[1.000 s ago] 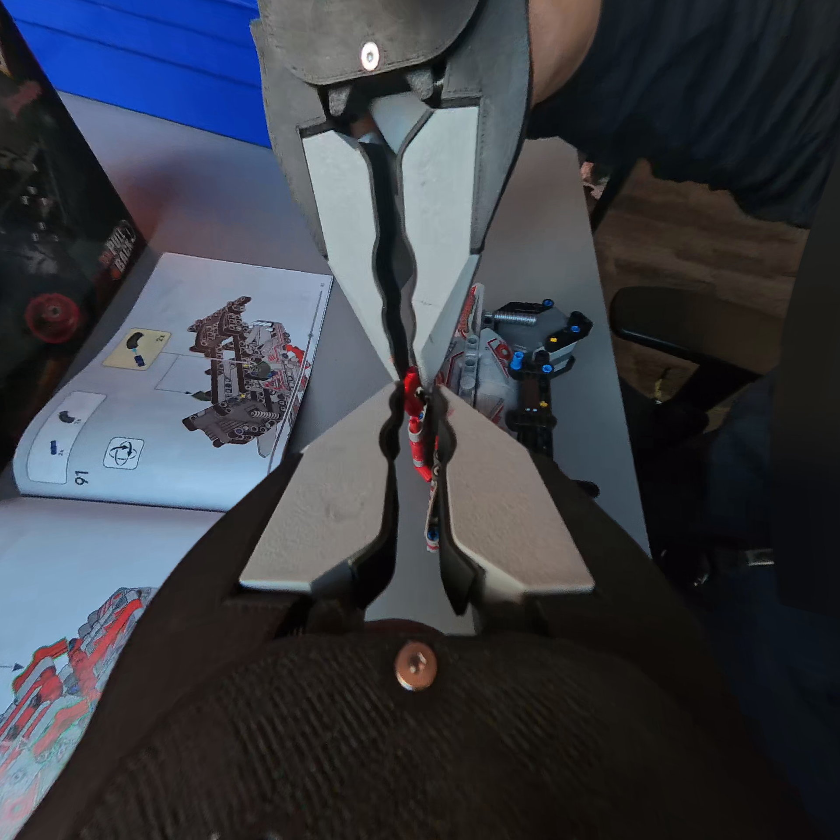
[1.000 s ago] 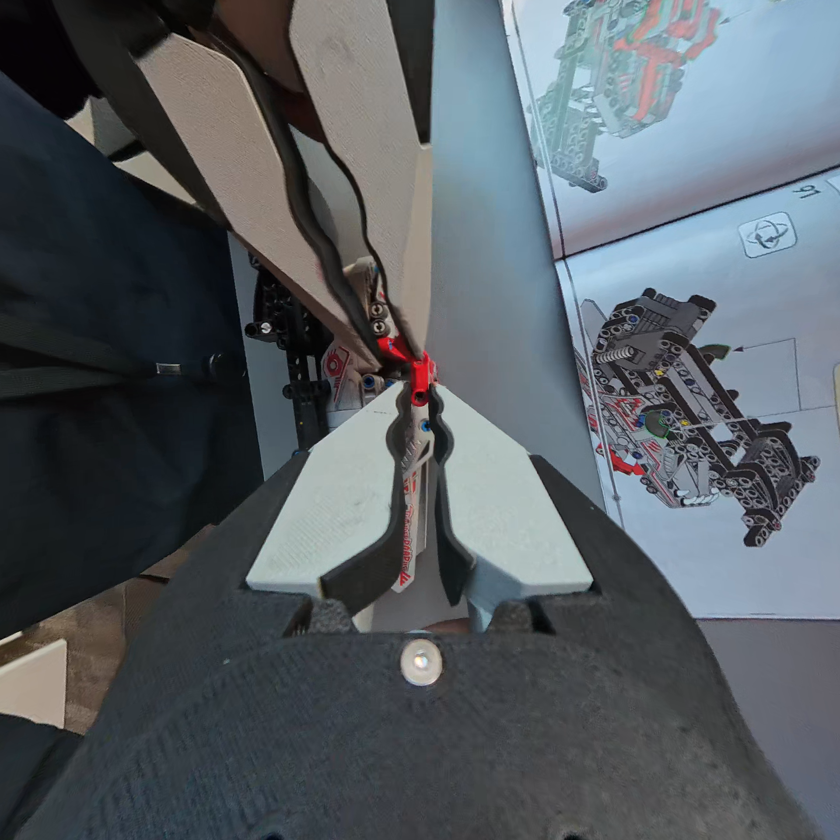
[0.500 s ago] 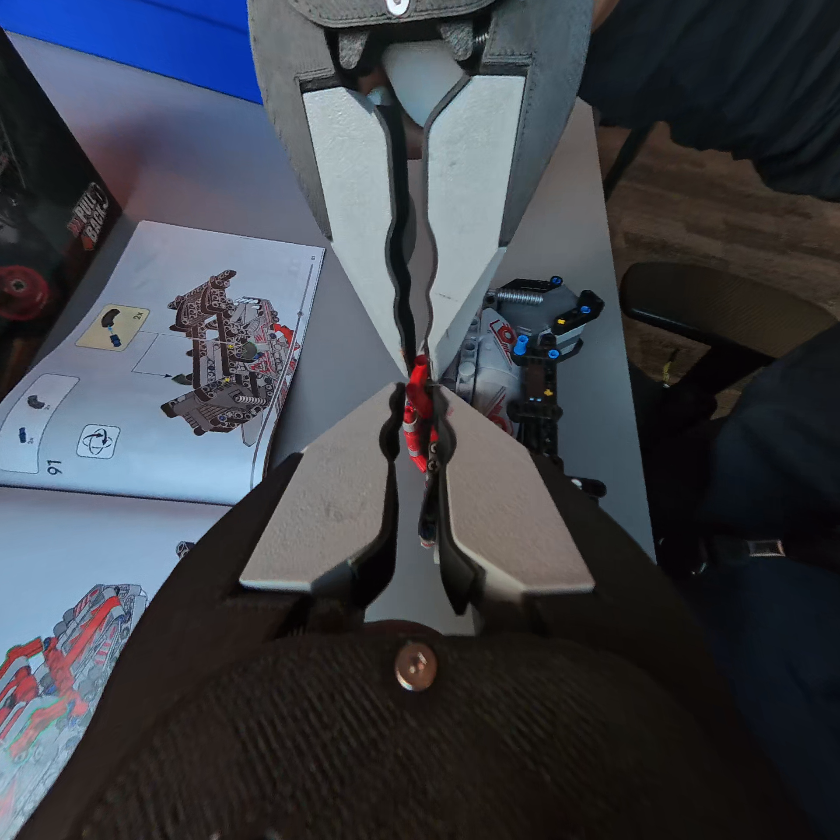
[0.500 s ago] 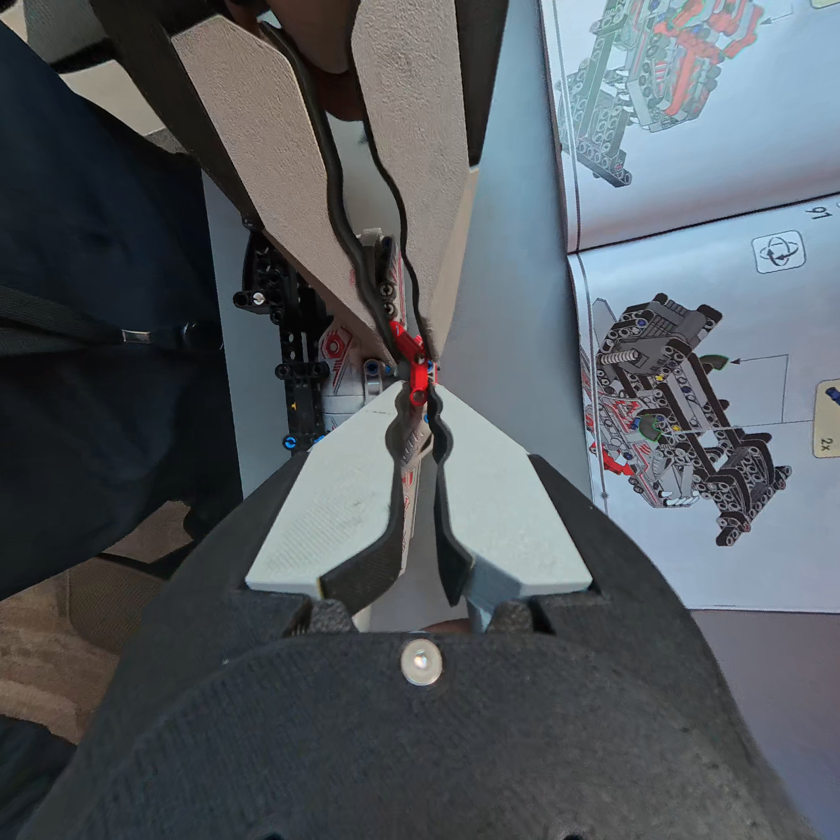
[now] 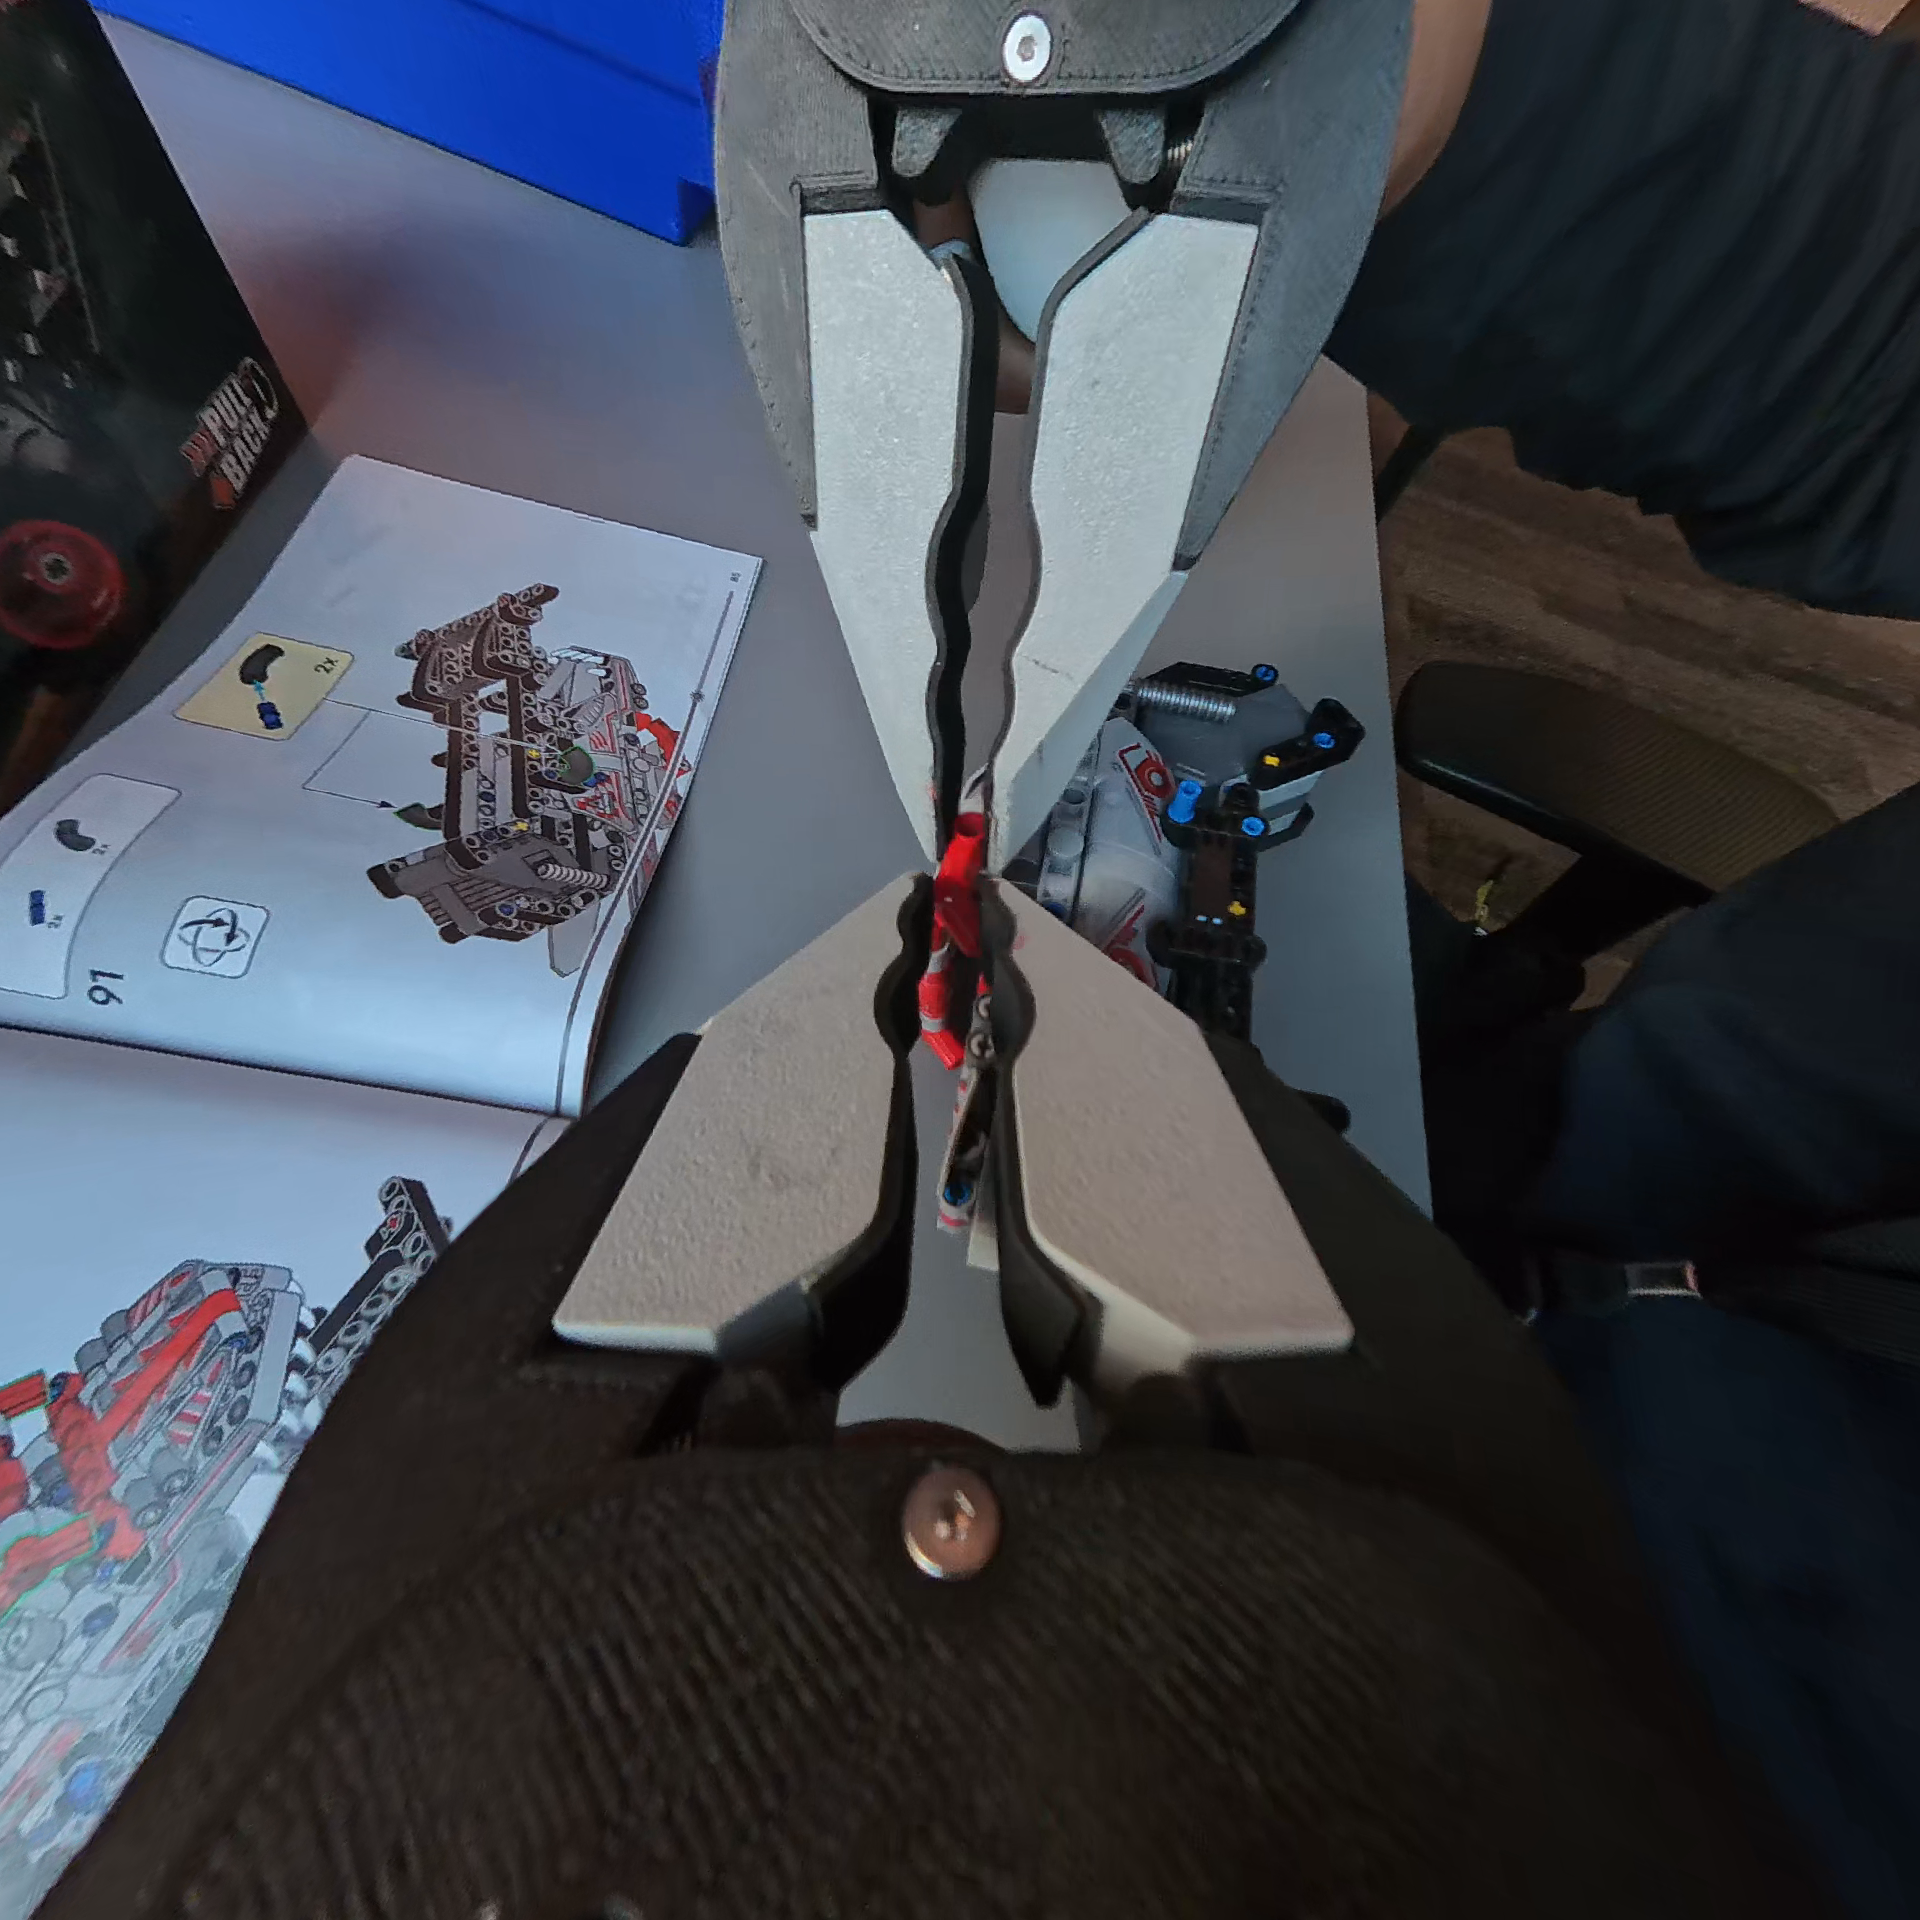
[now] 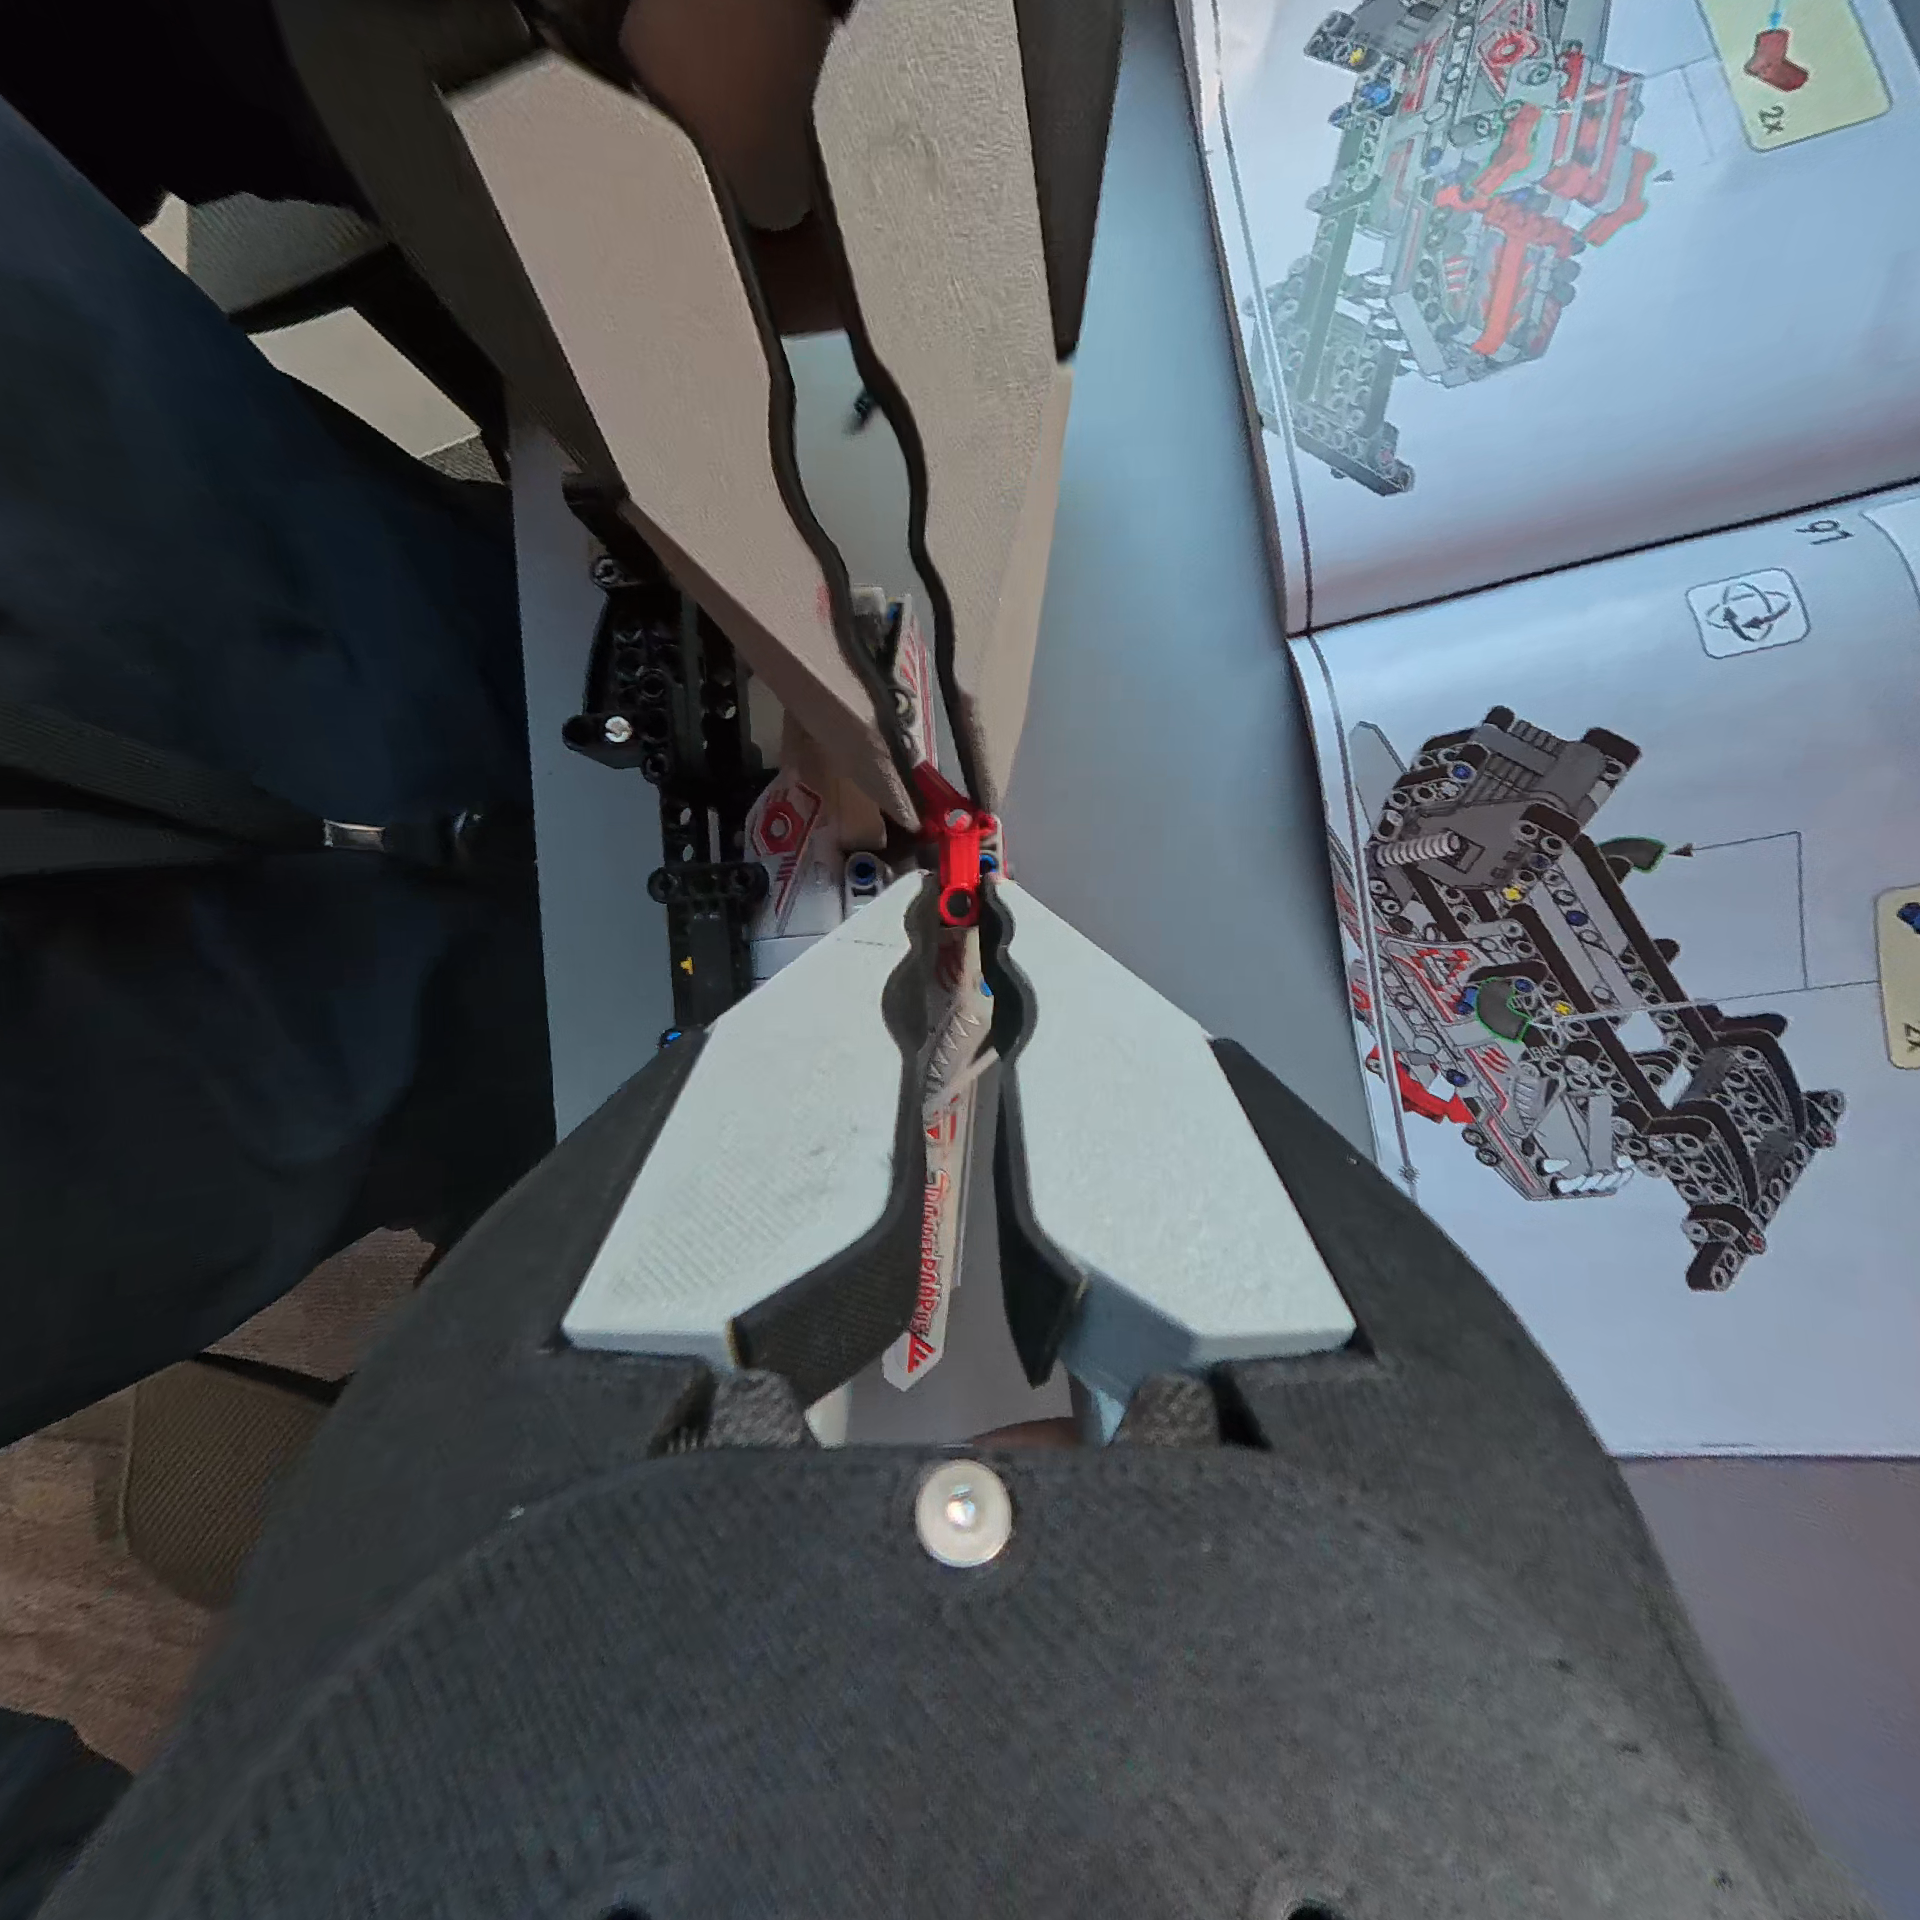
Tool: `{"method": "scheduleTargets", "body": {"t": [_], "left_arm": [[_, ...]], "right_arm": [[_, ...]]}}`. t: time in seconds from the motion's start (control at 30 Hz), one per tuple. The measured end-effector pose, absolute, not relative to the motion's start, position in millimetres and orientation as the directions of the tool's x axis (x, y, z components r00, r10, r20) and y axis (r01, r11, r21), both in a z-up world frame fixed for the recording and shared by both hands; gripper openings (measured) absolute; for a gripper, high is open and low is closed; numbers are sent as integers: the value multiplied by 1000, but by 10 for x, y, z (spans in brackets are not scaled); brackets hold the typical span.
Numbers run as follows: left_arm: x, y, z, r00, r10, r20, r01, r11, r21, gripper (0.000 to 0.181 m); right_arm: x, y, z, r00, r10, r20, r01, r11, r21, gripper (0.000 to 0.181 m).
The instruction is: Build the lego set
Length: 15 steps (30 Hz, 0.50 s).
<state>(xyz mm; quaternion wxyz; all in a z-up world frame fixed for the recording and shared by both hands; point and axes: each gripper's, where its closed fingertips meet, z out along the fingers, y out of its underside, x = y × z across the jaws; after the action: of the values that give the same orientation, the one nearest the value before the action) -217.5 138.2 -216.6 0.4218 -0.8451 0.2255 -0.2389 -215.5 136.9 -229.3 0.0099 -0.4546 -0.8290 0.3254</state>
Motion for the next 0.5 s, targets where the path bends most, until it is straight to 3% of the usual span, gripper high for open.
{"method": "scheduleTargets", "body": {"t": [0.2, 0.3, 0.5], "left_arm": [[-2322, 1253, -2100, 775, -595, 212, -183, -533, -826, 31], [-2303, 1258, -2125, 773, -608, 182, -200, -505, -839, 22], [-2178, 1288, -2190, 742, -634, 217, -206, -524, -827, 24]], "right_arm": [[-2142, 1407, -2295, -593, 766, -247, 749, 412, -519, 4], [-2151, 1396, -2309, -609, 753, -247, 746, 438, -502, 4], [-2167, 1367, -2333, -636, 725, -264, 735, 464, -495, 4]]}}
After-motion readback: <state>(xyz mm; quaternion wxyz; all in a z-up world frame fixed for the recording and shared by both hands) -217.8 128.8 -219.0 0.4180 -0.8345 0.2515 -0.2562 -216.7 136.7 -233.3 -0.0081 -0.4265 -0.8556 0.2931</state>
